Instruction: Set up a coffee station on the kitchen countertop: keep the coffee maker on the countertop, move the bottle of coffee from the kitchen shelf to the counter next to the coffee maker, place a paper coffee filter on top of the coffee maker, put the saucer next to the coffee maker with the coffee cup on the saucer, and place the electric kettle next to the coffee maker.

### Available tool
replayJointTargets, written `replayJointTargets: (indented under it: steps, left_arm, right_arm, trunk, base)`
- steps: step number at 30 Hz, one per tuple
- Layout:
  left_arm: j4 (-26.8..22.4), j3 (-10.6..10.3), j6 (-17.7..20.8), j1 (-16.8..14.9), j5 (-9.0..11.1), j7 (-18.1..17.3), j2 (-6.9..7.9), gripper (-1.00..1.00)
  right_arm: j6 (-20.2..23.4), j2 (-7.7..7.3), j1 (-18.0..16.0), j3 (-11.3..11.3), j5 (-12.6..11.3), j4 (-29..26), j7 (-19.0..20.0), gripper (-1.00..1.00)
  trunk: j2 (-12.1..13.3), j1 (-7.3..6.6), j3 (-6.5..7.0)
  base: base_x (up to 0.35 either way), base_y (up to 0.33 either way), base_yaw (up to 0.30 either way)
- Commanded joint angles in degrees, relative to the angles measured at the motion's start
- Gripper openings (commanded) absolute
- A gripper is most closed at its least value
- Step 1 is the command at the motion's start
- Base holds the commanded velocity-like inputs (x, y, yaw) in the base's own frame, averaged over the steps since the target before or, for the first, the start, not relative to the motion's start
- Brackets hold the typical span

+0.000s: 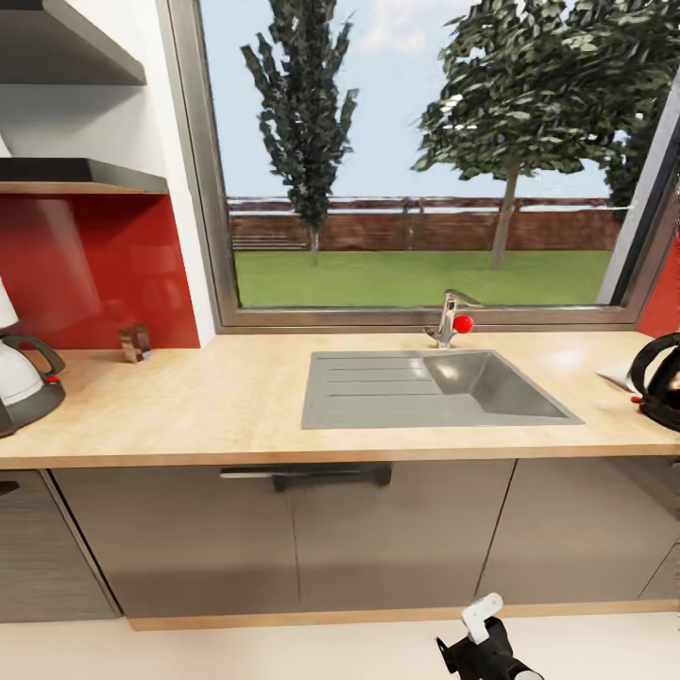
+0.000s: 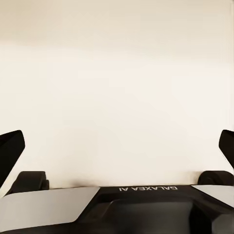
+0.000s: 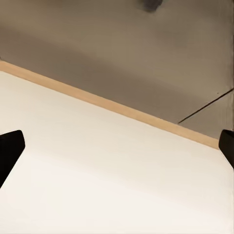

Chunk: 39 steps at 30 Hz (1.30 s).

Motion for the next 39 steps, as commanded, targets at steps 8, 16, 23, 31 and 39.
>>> replayJointTargets:
  steps: [8,16,23,31,39]
  left_arm:
    - [-0.2,-2.6,0.4,0.0,0.4,-0.1,-0.99,1.00]
    - [-0.2,-2.7,0.4,0.0,0.4,-0.1,-1.05,1.00]
    - [-0.2,-2.7,0.4,0.0,0.5,-0.1,-0.99,1.00]
    - [-0.2,-2.6,0.4,0.0,0.6,-0.1,-0.98,1.00]
    - [-0.2,-2.7,0.4,0.0,0.6,-0.1,-1.06,1.00]
  right_arm:
    - [0.3,0.10,0.0,0.2,0.6,0.0,0.2,1.00]
    - [0.3,0.05,0.0,0.3,0.7,0.0,0.2,1.00]
    - [0.3,0.05,0.0,0.3,0.7,0.6,0.2,1.00]
    - [0.3,0.13,0.0,4.9,0.7,1.2,0.0,1.00]
    - [-0.1,0.02,0.0,6.0,0.6,2.7,-0.2,1.00]
  trunk:
    - [0.0,0.00,-0.06]
    - [0.0,0.00,-0.06]
    - [0.0,0.00,-0.06]
    - [0.0,0.00,-0.06]
    - [0.0,0.00,-0.06]
  base:
    - [0.000,-0.309,0.000]
    - [0.000,-0.309,0.000]
    - [0.000,-0.309,0.000]
    - [0.000,-0.309,0.000]
    - [0.000,-0.309,0.000]
